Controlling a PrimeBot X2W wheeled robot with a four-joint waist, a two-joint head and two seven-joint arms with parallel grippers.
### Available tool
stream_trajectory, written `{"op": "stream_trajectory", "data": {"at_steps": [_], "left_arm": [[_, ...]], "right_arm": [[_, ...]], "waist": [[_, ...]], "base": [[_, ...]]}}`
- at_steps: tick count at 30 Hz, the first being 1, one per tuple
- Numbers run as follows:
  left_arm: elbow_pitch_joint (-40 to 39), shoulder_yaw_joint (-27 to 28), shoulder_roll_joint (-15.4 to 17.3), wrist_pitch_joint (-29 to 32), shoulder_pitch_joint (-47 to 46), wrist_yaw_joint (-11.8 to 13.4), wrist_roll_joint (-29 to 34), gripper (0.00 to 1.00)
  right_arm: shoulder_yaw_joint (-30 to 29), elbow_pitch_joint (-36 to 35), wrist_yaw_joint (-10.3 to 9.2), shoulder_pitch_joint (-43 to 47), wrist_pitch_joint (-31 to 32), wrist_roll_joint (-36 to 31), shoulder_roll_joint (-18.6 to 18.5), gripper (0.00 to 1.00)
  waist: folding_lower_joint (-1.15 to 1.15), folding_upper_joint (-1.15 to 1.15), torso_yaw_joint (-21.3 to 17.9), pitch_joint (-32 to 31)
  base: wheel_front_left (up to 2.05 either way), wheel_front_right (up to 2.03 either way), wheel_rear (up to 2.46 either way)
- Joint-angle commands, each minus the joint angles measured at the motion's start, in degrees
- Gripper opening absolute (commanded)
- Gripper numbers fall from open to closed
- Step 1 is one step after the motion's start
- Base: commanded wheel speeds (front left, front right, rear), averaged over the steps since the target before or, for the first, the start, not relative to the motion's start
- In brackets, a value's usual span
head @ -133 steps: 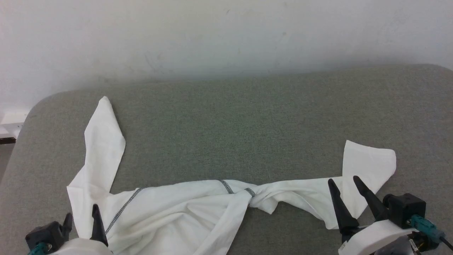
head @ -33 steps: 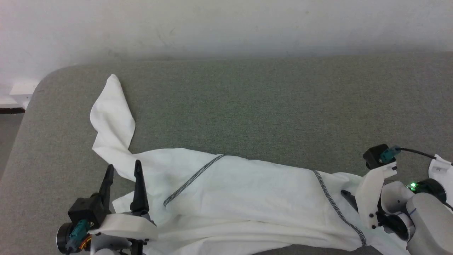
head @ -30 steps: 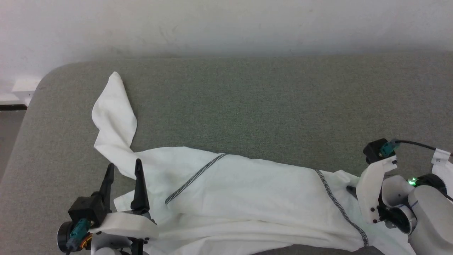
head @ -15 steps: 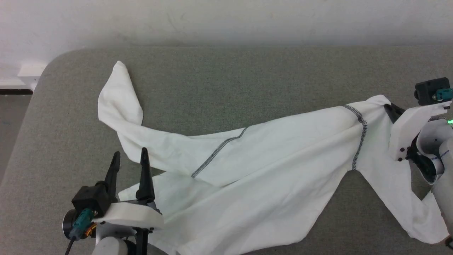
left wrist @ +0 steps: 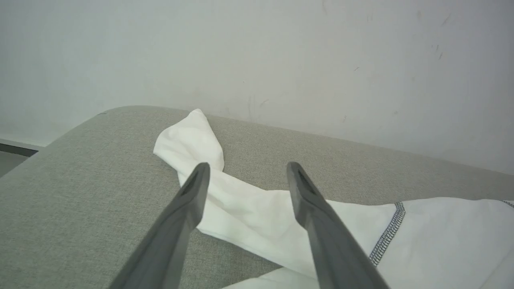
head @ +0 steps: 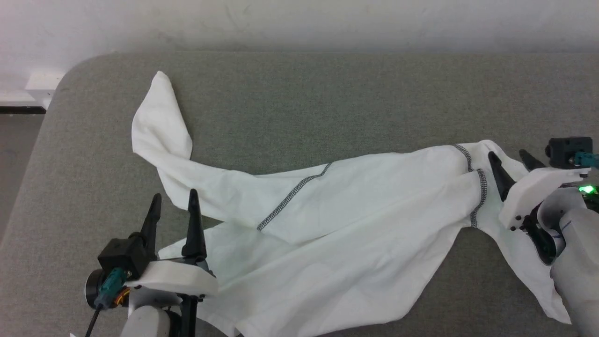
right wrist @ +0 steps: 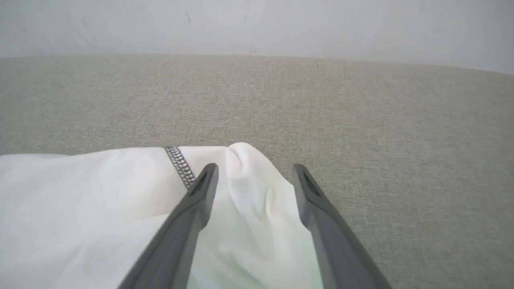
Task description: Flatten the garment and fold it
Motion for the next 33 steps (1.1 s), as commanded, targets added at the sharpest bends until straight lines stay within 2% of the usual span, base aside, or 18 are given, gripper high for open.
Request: {"op": "stream_trajectory", "data": {"at_steps": [1, 5, 9, 14, 22, 28, 33], "left_arm": [[0.5, 0.3, 0.0, -0.3, -0.6, -0.6, 0.6, 1.00], [1.2, 0.6, 0.3, -0.3, 0.0, -0.7, 0.6, 1.00], [1.8, 0.9, 1.4, 0.3, 0.8, -0.8, 0.5, 1.00], [1.3, 0.0, 2.7, 3.8, 0.1, -1.6, 0.5, 1.00], [3.6, -3.6, 5.4, 13.0, -10.9, -6.1, 0.1, 1.00], [13.1, -7.9, 6.2, 19.8, -22.5, -9.0, -0.2, 1.00], [24.4, -12.0, 7.8, 25.6, -28.2, -10.2, -1.2, 1.00]], "right_arm": [[-0.4, 0.0, -0.05, 0.8, -3.4, -0.1, 0.0, 1.00], [-0.9, -0.8, -0.05, 2.8, -7.8, -1.2, 0.3, 1.00], [-2.8, -5.6, -0.05, 7.4, -9.5, -3.1, 1.3, 1.00], [-6.7, -18.2, -0.05, 16.5, -9.6, -6.8, 4.4, 1.00], [-7.5, -37.2, -0.05, 28.6, -6.9, -12.1, 9.9, 1.00], [-7.0, -48.1, -0.05, 33.1, -3.0, -13.5, 12.2, 1.00], [-6.1, -52.3, -0.05, 34.2, -1.2, -13.5, 13.2, 1.00]], "waist": [[0.00, 0.00, -0.6, -1.8], [0.00, 0.00, -1.3, -4.1], [0.00, 0.00, -2.6, -6.9], [0.00, 0.00, -4.3, -9.1], [0.00, 0.00, -8.0, -7.6], [0.00, 0.00, -11.3, -4.6], [0.00, 0.00, -14.1, -2.1]], "base": [[0.00, 0.00, 0.00], [0.00, 0.00, 0.00], [0.00, 0.00, 0.00], [0.00, 0.00, 0.00], [0.00, 0.00, 0.00], [0.00, 0.00, 0.00], [0.00, 0.00, 0.00]]}}
